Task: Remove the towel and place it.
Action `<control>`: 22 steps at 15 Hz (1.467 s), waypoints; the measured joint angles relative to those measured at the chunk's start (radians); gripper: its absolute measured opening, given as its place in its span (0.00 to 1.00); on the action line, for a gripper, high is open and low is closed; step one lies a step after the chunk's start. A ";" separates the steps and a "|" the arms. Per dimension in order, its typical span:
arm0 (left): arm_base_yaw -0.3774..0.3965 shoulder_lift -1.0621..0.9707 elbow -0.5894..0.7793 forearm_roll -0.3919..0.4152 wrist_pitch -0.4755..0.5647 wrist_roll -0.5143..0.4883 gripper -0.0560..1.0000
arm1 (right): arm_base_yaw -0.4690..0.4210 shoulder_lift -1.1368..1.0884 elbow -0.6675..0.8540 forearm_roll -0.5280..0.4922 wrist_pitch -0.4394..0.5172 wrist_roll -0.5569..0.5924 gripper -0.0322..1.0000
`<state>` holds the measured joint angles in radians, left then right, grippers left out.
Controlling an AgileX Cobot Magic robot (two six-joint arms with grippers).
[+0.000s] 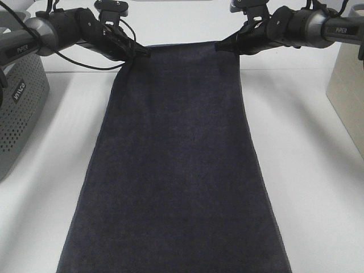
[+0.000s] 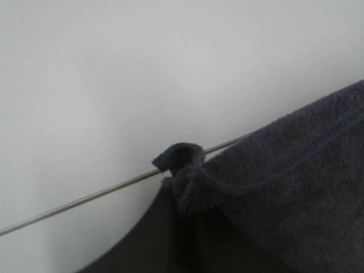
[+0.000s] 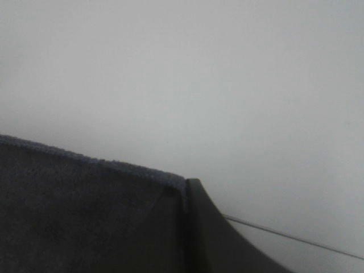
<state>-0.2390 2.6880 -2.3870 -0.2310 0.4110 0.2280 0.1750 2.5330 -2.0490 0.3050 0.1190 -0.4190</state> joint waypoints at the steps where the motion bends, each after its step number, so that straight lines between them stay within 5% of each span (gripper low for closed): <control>1: 0.000 0.008 0.000 0.000 -0.019 0.000 0.07 | 0.000 0.010 0.000 0.001 -0.005 -0.002 0.04; 9: 0.000 0.052 0.000 0.000 -0.093 0.000 0.09 | 0.000 0.053 0.000 0.009 -0.035 -0.004 0.06; 11: 0.000 0.062 0.000 0.001 -0.112 0.000 0.23 | 0.000 0.053 0.000 0.012 -0.038 -0.004 0.21; 15: 0.000 0.068 0.000 0.001 -0.173 0.000 0.71 | 0.000 0.055 0.000 0.028 -0.045 -0.004 0.66; 22: 0.000 0.068 0.000 0.002 -0.177 -0.010 0.78 | 0.000 0.055 0.000 0.027 -0.016 -0.004 0.71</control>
<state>-0.2390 2.7560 -2.3870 -0.2290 0.2340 0.2180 0.1750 2.5880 -2.0490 0.3320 0.1030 -0.4230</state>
